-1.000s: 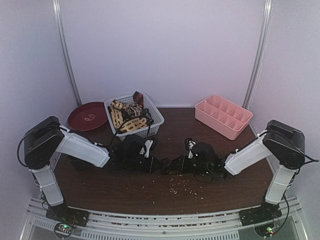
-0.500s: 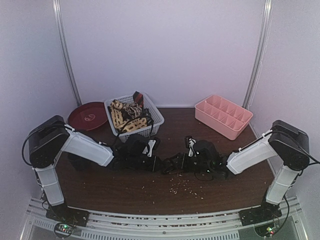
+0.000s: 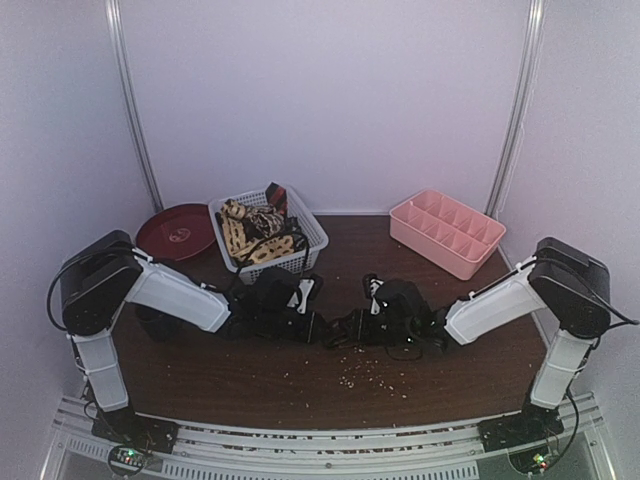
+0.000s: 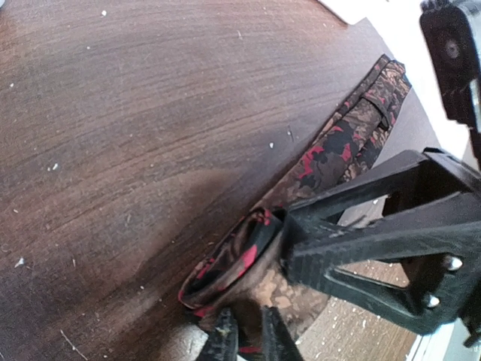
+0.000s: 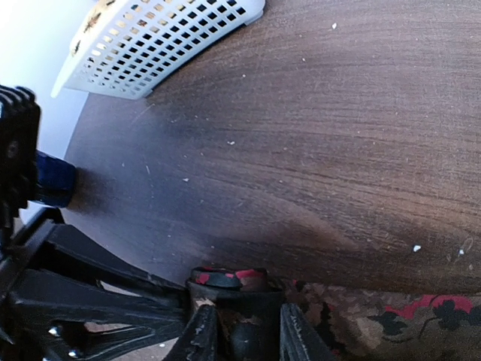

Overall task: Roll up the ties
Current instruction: Roll the tie at the center of the board.

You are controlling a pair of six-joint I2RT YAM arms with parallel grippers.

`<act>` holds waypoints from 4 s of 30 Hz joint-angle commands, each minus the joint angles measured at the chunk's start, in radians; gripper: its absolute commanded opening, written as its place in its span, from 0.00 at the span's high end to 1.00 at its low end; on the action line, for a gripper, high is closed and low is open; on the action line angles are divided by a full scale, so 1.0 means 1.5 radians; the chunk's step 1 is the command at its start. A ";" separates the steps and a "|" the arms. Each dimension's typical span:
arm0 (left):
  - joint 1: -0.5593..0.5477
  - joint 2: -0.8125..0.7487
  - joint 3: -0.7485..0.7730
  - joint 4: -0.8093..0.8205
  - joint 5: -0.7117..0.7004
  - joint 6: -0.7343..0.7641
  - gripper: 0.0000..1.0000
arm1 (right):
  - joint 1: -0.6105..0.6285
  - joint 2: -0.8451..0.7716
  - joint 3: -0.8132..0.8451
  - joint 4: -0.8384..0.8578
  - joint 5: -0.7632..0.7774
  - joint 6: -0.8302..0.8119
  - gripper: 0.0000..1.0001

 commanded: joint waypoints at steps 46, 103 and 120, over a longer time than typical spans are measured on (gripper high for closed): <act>-0.016 0.106 0.171 -0.172 0.057 0.597 0.58 | -0.044 0.035 -0.055 0.131 -0.098 -0.010 0.74; 0.006 -0.125 -0.131 0.076 0.061 0.023 1.00 | 0.027 0.076 -0.016 0.137 -0.094 0.015 0.77; -0.027 -0.043 -0.089 0.087 0.056 0.010 1.00 | 0.027 0.062 -0.013 0.118 -0.092 0.005 0.78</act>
